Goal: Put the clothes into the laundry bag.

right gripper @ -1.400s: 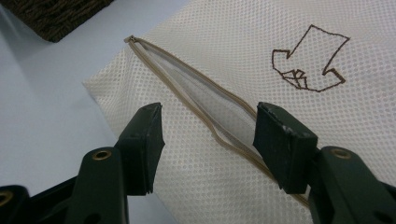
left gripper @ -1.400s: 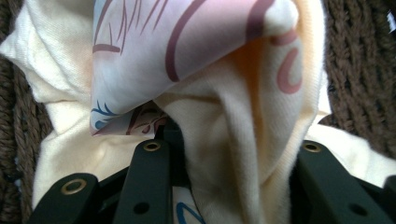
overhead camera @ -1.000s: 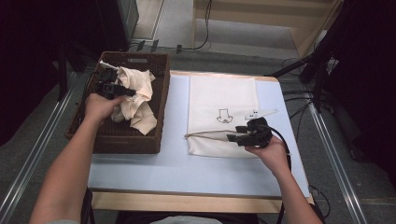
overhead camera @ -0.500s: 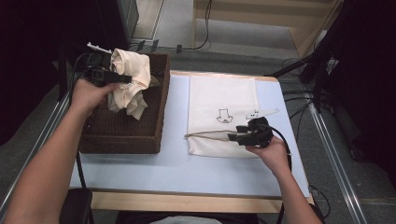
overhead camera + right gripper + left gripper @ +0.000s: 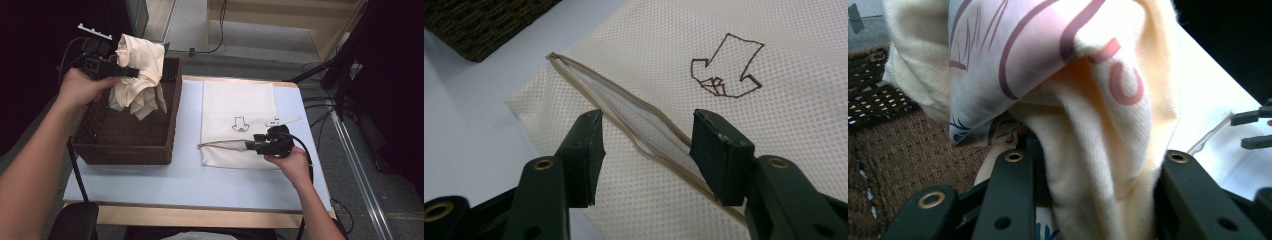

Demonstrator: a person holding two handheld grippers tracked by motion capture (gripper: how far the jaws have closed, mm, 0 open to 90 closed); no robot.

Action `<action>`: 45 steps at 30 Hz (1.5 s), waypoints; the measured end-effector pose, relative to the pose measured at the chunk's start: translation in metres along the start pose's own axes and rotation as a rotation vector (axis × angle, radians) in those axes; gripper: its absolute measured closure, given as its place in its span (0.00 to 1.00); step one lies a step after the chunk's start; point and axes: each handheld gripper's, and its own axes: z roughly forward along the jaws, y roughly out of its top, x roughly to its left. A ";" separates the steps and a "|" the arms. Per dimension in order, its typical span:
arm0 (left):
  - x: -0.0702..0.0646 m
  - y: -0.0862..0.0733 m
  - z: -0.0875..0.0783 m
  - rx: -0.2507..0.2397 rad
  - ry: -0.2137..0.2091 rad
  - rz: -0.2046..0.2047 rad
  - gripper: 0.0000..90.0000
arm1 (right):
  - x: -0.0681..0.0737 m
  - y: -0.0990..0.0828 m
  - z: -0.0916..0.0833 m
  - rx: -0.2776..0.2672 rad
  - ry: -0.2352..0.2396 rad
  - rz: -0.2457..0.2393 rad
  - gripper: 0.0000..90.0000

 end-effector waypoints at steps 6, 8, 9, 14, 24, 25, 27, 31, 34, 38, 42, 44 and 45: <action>-0.021 0.010 -0.013 -0.004 -0.006 0.085 0.73 | -0.003 0.000 -0.002 -0.011 -0.005 0.015 0.53; -0.027 0.013 -0.016 0.000 -0.029 0.103 0.73 | -0.004 0.000 -0.003 -0.016 -0.005 0.014 0.53; -0.029 0.014 -0.017 0.000 -0.039 0.112 0.73 | -0.004 -0.001 -0.004 -0.024 -0.007 0.009 0.54; -0.046 0.024 -0.023 0.002 -0.101 0.145 0.73 | -0.007 -0.002 -0.006 -0.027 -0.011 0.006 0.54; -0.089 0.036 -0.022 0.007 -0.191 0.247 0.73 | -0.011 -0.003 -0.008 -0.021 -0.025 0.019 0.54; -0.093 0.036 -0.021 0.005 -0.210 0.257 0.73 | -0.012 -0.003 -0.009 -0.022 -0.028 0.019 0.54; -0.099 0.036 -0.020 0.002 -0.225 0.280 0.73 | -0.012 -0.004 -0.009 -0.023 -0.030 0.019 0.54; -0.110 0.035 -0.018 0.001 -0.257 0.286 0.73 | -0.015 -0.005 -0.011 -0.024 -0.037 0.017 0.54; -0.120 0.032 -0.015 0.003 -0.289 0.298 0.73 | -0.017 -0.006 -0.012 -0.026 -0.042 0.015 0.54; -0.132 0.025 -0.008 0.015 -0.317 0.322 0.73 | -0.018 -0.006 -0.013 -0.026 -0.049 0.017 0.54; -0.140 0.016 -0.002 0.031 -0.358 0.333 0.72 | -0.019 -0.006 -0.013 -0.027 -0.051 0.015 0.54; -0.142 0.011 0.001 0.037 -0.376 0.332 0.72 | -0.019 -0.007 -0.013 -0.026 -0.055 0.018 0.54; -0.143 0.009 0.002 0.038 -0.382 0.333 0.72 | -0.019 -0.007 -0.013 -0.026 -0.055 0.020 0.54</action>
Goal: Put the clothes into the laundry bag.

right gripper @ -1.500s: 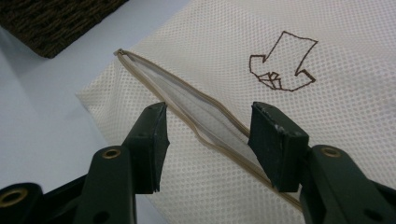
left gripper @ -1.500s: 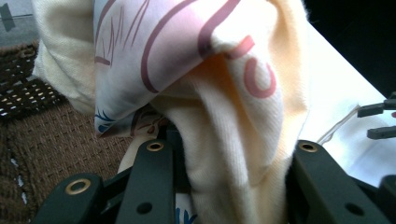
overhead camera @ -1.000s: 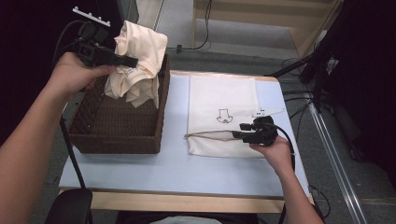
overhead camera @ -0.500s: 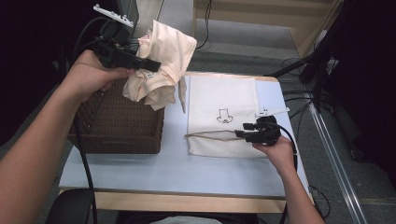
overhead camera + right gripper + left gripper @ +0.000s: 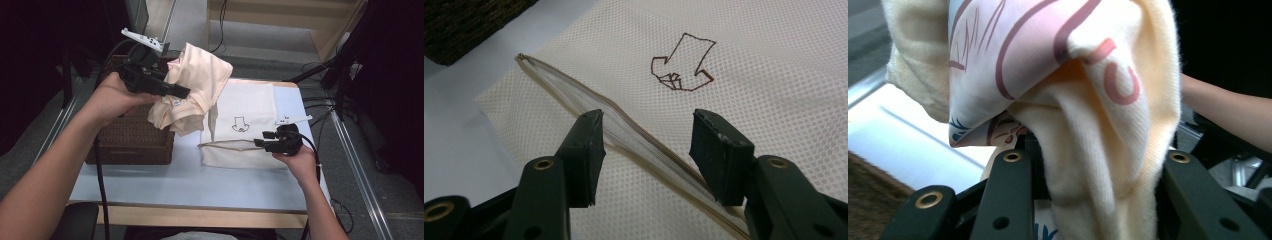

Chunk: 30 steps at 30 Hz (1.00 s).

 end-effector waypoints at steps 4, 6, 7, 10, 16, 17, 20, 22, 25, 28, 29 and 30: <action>-0.008 -0.007 0.006 0.006 -0.028 0.010 0.72 | -0.001 0.000 0.000 -0.002 0.000 0.005 0.54; -0.012 -0.011 0.009 0.014 -0.038 0.016 0.72 | -0.001 0.000 0.000 0.001 -0.001 0.002 0.54; -0.013 -0.013 0.010 0.017 -0.043 0.018 0.72 | -0.001 0.000 0.000 0.001 -0.003 0.000 0.54; -0.016 -0.019 0.014 0.020 -0.069 0.019 0.72 | -0.001 0.000 0.000 0.002 -0.003 0.004 0.54; -0.024 -0.034 0.030 0.044 -0.093 0.029 0.72 | -0.002 -0.001 0.001 0.002 -0.006 0.016 0.54; -0.024 -0.037 0.034 0.051 -0.099 0.028 0.72 | -0.002 -0.001 0.001 0.002 -0.006 0.016 0.54; -0.027 -0.045 0.046 0.056 -0.111 0.029 0.72 | -0.002 -0.001 0.001 0.000 -0.005 0.012 0.54; -0.029 -0.052 0.055 0.067 -0.121 0.025 0.72 | -0.002 -0.001 0.001 0.002 -0.006 0.015 0.54; -0.032 -0.060 0.067 0.092 -0.117 0.024 0.71 | -0.004 -0.001 0.001 0.001 -0.009 0.024 0.54; -0.035 -0.067 0.078 0.121 -0.122 0.029 0.72 | -0.006 -0.002 -0.001 -0.001 -0.015 0.030 0.53; -0.036 -0.068 0.081 0.125 -0.120 0.030 0.72 | -0.007 -0.002 -0.001 -0.006 -0.019 0.030 0.53; -0.038 -0.071 0.085 0.133 -0.119 0.032 0.71 | -0.007 -0.003 -0.001 -0.010 -0.019 0.028 0.53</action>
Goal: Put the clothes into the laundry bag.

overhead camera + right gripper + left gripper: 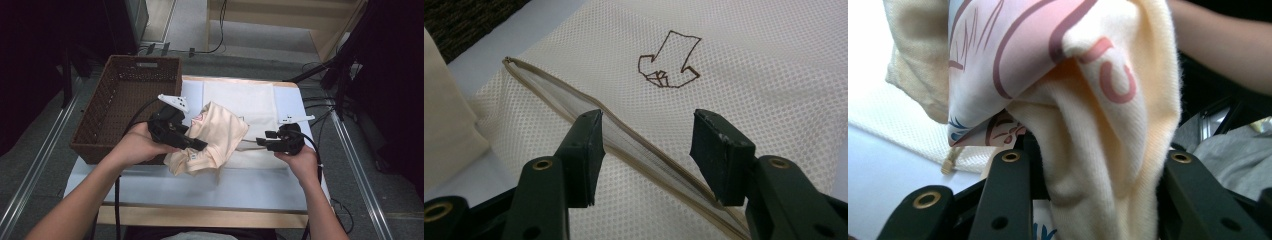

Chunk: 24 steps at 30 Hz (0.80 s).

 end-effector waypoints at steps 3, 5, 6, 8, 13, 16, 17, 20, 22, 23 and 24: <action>-0.001 -0.004 0.009 0.003 -0.016 -0.001 0.71 | 0.000 -0.001 0.000 0.000 -0.002 -0.004 0.53; -0.002 -0.008 0.017 0.015 -0.012 0.004 0.71 | 0.000 -0.001 0.001 0.002 0.001 -0.009 0.53; -0.003 -0.009 0.020 0.019 -0.012 0.002 0.71 | 0.000 -0.001 0.001 0.002 0.001 -0.009 0.53; -0.002 -0.012 0.027 0.029 -0.017 -0.001 0.71 | 0.001 -0.001 0.001 0.006 0.002 -0.010 0.53; -0.001 -0.022 0.051 0.061 -0.011 0.000 0.71 | -0.001 -0.002 0.003 0.006 0.006 -0.014 0.53; -0.001 -0.028 0.064 0.087 0.001 0.002 0.71 | -0.001 -0.003 0.005 0.013 0.005 -0.016 0.53; 0.000 -0.031 0.070 0.099 -0.007 0.001 0.71 | -0.001 -0.004 0.006 0.015 0.009 -0.012 0.53; 0.002 -0.038 0.083 0.106 -0.019 -0.012 0.71 | -0.002 -0.004 0.009 0.032 0.019 -0.012 0.53; 0.004 -0.043 0.093 0.121 -0.024 -0.016 0.71 | -0.002 -0.005 0.011 0.039 0.019 -0.012 0.52; 0.004 -0.046 0.098 0.124 -0.031 -0.025 0.71 | -0.003 -0.005 0.013 0.044 0.023 -0.019 0.52; 0.005 -0.049 0.103 0.130 -0.035 -0.028 0.71 | -0.003 -0.006 0.015 0.049 0.020 -0.029 0.52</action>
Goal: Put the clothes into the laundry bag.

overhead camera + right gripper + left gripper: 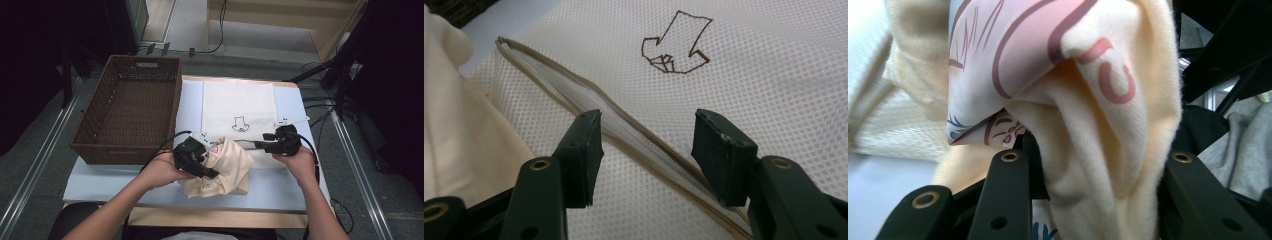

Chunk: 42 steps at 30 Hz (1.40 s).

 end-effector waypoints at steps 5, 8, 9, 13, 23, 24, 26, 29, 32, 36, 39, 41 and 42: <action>0.006 -0.011 0.023 0.001 -0.010 -0.034 0.70 | 0.000 -0.002 0.010 0.014 -0.003 -0.035 0.49; 0.009 -0.017 0.032 -0.010 -0.018 -0.039 0.70 | 0.001 -0.002 0.019 0.025 -0.002 -0.053 0.47; 0.010 -0.018 0.034 -0.016 -0.020 -0.038 0.69 | 0.003 -0.001 0.022 0.041 -0.013 -0.056 0.47; 0.012 -0.020 0.034 -0.034 -0.029 -0.052 0.69 | 0.006 -0.001 0.031 0.066 -0.045 -0.097 0.49; 0.010 -0.024 0.039 -0.048 -0.013 -0.042 0.67 | 0.013 0.003 0.052 0.069 -0.080 -0.104 0.79; 0.011 -0.024 0.040 -0.056 -0.017 -0.049 0.67 | 0.014 0.004 0.054 0.083 -0.101 -0.109 0.82; 0.011 -0.024 0.040 -0.059 -0.022 -0.056 0.67 | 0.014 0.005 0.055 0.079 -0.117 -0.104 0.89; 0.012 -0.025 0.040 -0.061 -0.026 -0.061 0.67 | 0.009 0.009 0.055 0.094 -0.119 -0.022 0.97; 0.012 -0.025 0.041 -0.065 -0.028 -0.064 0.67 | 0.007 0.012 0.055 0.109 -0.106 0.012 0.99; 0.012 -0.026 0.041 -0.064 -0.029 -0.065 0.66 | 0.011 0.016 0.049 0.105 -0.124 -0.018 0.98; 0.013 -0.026 0.041 -0.067 -0.033 -0.068 0.66 | 0.015 0.023 0.043 0.086 -0.143 -0.041 0.98; 0.013 -0.026 0.041 -0.068 -0.033 -0.069 0.66 | 0.018 0.027 0.037 0.054 -0.151 -0.049 0.98; 0.013 -0.026 0.041 -0.067 -0.035 -0.069 0.66 | 0.020 0.030 0.033 0.043 -0.148 -0.045 0.98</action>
